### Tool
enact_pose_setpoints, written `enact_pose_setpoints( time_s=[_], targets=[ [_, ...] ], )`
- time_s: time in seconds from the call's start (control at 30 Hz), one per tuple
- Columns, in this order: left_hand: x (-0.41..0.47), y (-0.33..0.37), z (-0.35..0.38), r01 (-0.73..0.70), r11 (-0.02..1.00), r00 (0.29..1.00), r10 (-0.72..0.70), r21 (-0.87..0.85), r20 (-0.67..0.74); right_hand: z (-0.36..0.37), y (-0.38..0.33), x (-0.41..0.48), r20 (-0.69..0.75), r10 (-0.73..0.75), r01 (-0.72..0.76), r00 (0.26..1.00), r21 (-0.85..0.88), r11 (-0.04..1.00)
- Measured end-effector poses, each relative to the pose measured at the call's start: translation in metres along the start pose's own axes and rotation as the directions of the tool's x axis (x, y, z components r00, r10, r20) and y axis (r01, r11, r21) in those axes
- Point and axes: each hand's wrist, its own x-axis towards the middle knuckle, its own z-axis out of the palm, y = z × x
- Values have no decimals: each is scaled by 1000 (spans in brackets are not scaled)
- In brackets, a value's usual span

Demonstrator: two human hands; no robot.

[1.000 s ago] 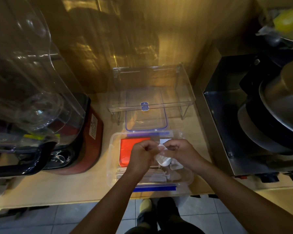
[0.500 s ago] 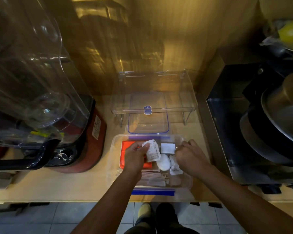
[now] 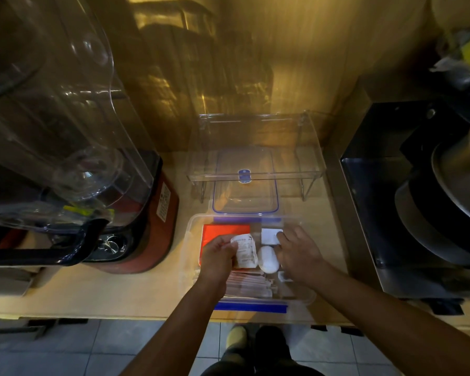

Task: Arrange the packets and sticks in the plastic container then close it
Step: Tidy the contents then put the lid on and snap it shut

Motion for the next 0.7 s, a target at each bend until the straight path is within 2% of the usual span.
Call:
enact_pose_setpoints(
  time_s=[0.03, 0.07, 0.17, 0.27, 0.33, 0.37, 0.43, 0.53, 0.63, 0.7],
  targets=[
    [0, 0, 0, 8, 1000, 1000, -8, -1, 1, -4, 0, 0, -55, 30, -31, 998, -27, 999],
    [0, -1, 0, 15, 1000, 1000, -15, -2, 2, -4, 0, 0, -46, 25, -27, 999, -42, 999],
    [1, -2, -1, 17, 1000, 1000, -17, 8, 8, 7, -3, 6, 91, -8, -3, 996, 119, 993],
    [2, -1, -1, 6, 1000, 1000, -6, 12, 13, 3, 4, 6, 64, -2, -11, 998, 203, 979],
    [3, 0, -2, 3, 1000, 1000, -3, 11, 6, -6, 12, 6, 49, 64, -78, 997, 384, 920],
    [3, 1, -3, 6, 1000, 1000, -6, 9, 1, -13, 16, 5, 40, 106, -112, 994, 510, 853],
    [4, 2, -4, 17, 1000, 1000, -17, 0, -1, -28, 24, 5, 39, 185, -151, 982, 748, 647],
    [7, 3, -3, 34, 999, 999, -34, -4, -3, -45, 26, 3, 114, 206, -151, 972, 973, 175],
    [9, 4, 0, 38, 999, 999, -37, -29, 18, -54, 19, 0, 182, 159, -135, 970, 954, -268],
    [11, 5, 3, 45, 998, 999, -44, -38, 32, -55, 14, 0, 225, 145, -137, 964, 880, -455]
  ],
)
